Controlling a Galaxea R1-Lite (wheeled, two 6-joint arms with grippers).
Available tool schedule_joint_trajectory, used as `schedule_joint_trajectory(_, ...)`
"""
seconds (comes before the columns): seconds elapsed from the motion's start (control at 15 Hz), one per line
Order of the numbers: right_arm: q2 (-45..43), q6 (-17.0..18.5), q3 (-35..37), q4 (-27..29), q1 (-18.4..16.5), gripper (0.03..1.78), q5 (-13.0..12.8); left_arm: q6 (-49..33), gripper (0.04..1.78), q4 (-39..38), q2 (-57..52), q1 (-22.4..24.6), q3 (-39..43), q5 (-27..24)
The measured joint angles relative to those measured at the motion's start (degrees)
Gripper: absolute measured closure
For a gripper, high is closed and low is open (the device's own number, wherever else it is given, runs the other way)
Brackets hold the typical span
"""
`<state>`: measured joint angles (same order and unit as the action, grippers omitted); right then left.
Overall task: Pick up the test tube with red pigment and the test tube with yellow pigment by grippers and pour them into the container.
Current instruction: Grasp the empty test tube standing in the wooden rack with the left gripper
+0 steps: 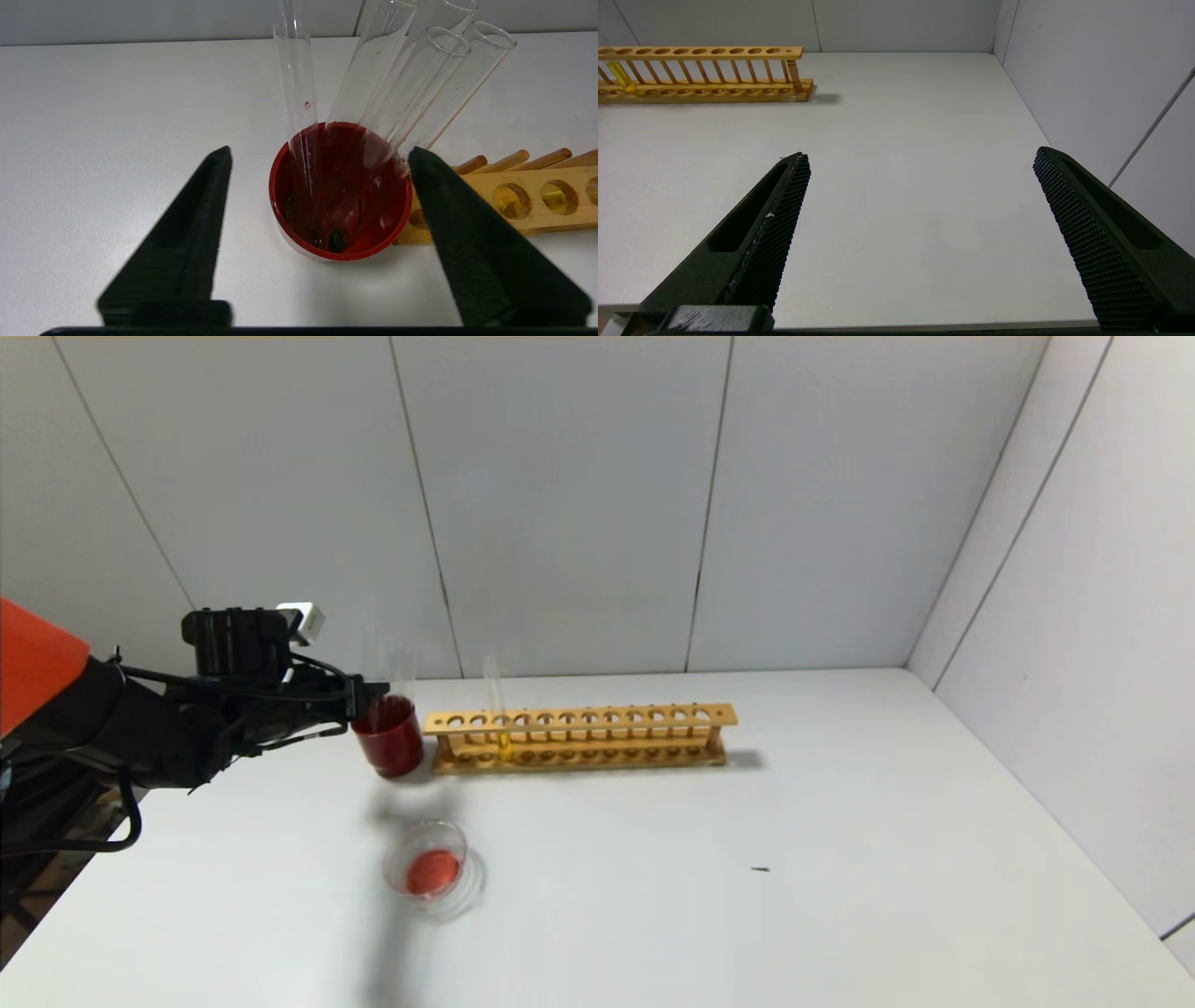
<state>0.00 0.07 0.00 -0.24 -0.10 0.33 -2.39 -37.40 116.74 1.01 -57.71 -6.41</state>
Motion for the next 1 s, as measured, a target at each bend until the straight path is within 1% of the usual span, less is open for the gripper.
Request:
schedule_joint_trajectory(0.13, 0.0, 0.02, 0.0, 0.0, 0.0, 0.06, -0.02, 0.0, 0.22, 0.02, -0.73, -0.05, 0.07, 0.02)
schedule_joint_trajectory(0.27, 0.0, 0.02, 0.0, 0.02, 0.0, 0.06, 0.0, 0.2, 0.1, 0.06, -2.33, -0.05, 0.2, 0.09)
schedule_joint_trajectory(0.47, 0.0, 0.02, 0.0, 0.0, 0.0, 0.06, 0.0, 1.21, 0.08, 0.33, -6.84, -0.3, 1.01, 0.13)
schedule_joint_trajectory(0.53, 0.0, 0.02, 0.0, 0.0, 0.0, 0.06, -0.02, 1.46, 0.08, 0.66, -9.19, -1.15, 1.6, 0.13)
schedule_joint_trajectory(0.67, 0.0, 0.02, 0.0, 0.0, 0.0, 0.06, -0.02, 2.6, 0.08, 1.66, -13.9, -4.75, 3.15, 0.16)
schedule_joint_trajectory(0.8, 0.0, 0.02, 0.0, 0.0, 0.0, 0.06, -0.02, 3.62, 0.08, 2.23, -17.9, -9.91, 5.1, 0.2)
schedule_joint_trajectory(1.0, 0.0, 0.02, 0.0, 0.02, 0.0, 0.06, -0.02, 3.88, 0.08, 2.01, -20.13, -16.45, 7.08, 1.78)
